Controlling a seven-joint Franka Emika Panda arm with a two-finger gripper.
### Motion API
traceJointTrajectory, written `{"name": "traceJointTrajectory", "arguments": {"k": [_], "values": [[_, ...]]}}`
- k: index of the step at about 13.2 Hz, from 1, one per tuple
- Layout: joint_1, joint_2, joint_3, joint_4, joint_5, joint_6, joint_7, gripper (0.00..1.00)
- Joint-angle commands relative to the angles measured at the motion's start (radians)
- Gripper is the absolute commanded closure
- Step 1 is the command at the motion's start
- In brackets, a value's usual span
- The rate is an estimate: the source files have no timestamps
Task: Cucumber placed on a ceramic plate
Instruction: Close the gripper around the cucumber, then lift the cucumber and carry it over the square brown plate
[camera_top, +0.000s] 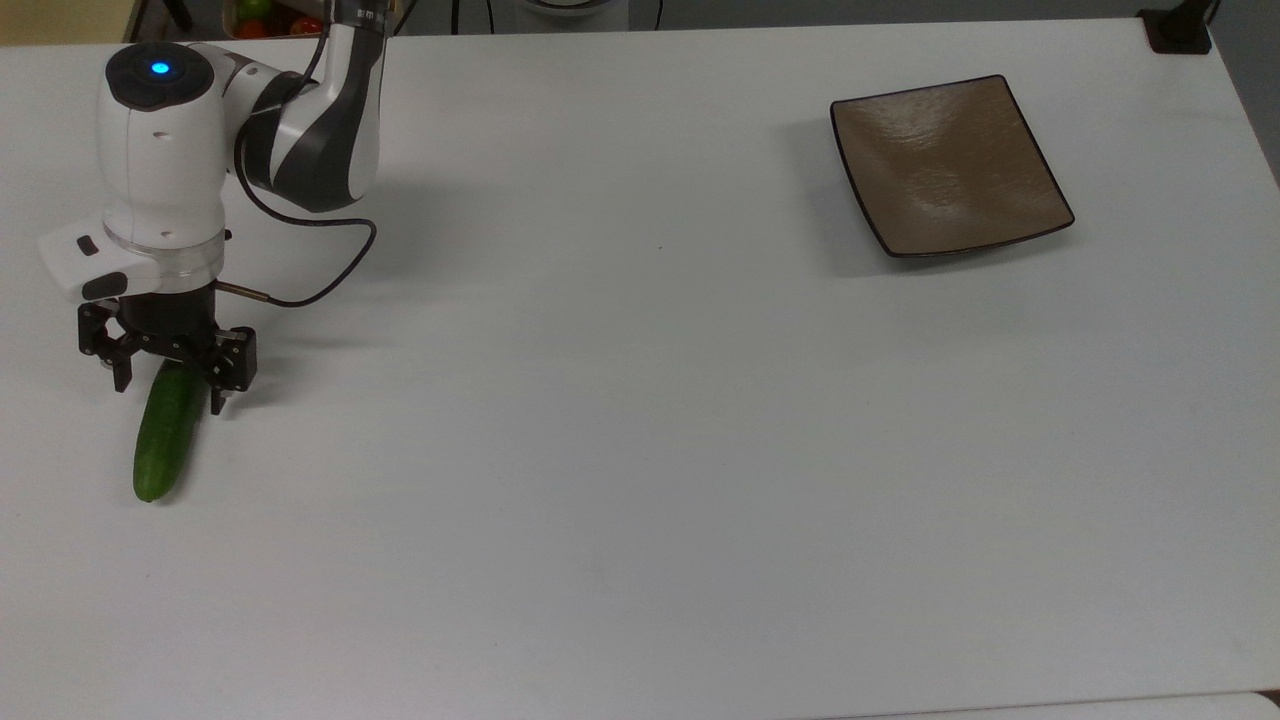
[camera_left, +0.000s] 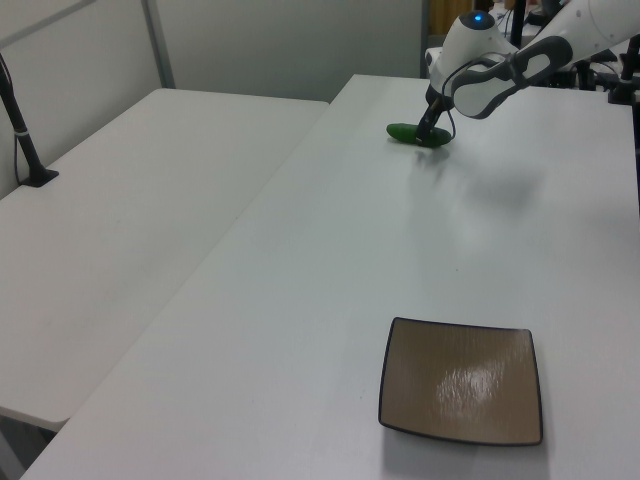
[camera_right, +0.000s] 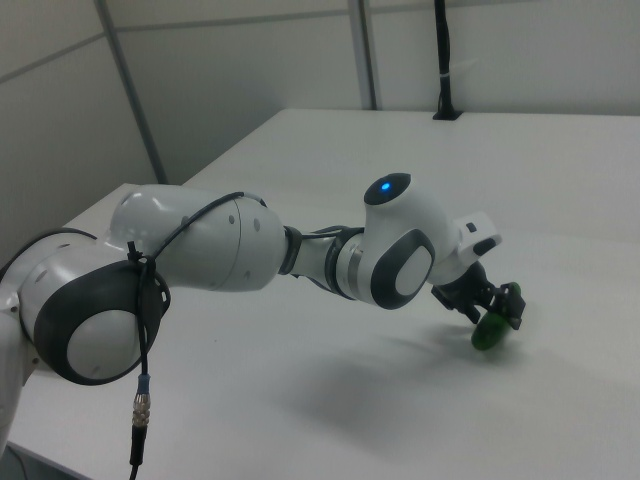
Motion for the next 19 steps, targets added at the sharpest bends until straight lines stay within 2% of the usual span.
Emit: {"name": "traceJointTrajectory", "arguments": {"k": [1,3,5,7,10,14,19], "values": [[0.001,0.009,-0.009,0.0,-0.039,0.024,-0.012,0.34],[0.003,0.009,-0.009,-0.002,-0.039,0.024,-0.012,0.47],[0.003,0.008,-0.009,0.0,-0.054,0.024,-0.012,0.73],[0.006,-0.006,-0.009,-0.012,-0.051,0.017,-0.009,0.82],[0.03,-0.13,-0.007,-0.092,-0.037,-0.035,0.0,0.82],[0.082,-0.296,0.005,-0.098,-0.034,-0.3,0.02,0.82],[0.207,-0.509,0.005,-0.098,0.062,-0.671,0.016,0.82]]}}
